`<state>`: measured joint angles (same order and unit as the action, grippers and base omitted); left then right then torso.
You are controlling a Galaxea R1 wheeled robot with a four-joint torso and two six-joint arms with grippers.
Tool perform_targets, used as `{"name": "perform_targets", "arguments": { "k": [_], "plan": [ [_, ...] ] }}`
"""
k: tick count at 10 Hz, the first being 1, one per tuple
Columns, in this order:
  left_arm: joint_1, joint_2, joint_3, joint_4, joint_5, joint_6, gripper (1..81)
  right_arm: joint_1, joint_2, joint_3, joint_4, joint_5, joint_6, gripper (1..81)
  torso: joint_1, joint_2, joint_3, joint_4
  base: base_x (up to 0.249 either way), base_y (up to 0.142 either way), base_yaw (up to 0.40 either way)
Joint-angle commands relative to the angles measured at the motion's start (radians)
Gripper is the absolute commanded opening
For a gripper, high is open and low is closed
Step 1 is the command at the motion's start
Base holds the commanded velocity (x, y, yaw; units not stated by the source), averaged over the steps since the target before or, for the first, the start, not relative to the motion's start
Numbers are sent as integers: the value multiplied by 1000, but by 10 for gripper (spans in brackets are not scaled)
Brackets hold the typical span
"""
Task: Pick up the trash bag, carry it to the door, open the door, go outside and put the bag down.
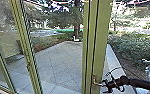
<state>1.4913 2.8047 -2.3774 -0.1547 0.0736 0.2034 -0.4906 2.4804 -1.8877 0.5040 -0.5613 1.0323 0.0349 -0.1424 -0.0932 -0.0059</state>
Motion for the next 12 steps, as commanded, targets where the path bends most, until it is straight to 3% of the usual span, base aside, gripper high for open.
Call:
{"name": "perform_targets", "arguments": {
  "k": [1,7,9,12],
  "plan": [
    [-51,-3,-6,-11,58,-2,10,123,59,-88,27,-55,41,811,0,0,0,0,0,0,0],
    [-50,6,-34,-11,64,-2,10,-30,117,-135,-38,-30,40,811,-4,-2,2,0,0,0,0],
    [-50,3,-34,-11,68,-2,10,-93,123,-114,-105,84,40,811,-3,-2,2,0,0,0,0],
    [-47,3,-42,-11,71,-4,10,-164,134,-108,-205,188,35,811,-3,-2,2,0,0,0,0]
  ]
}}
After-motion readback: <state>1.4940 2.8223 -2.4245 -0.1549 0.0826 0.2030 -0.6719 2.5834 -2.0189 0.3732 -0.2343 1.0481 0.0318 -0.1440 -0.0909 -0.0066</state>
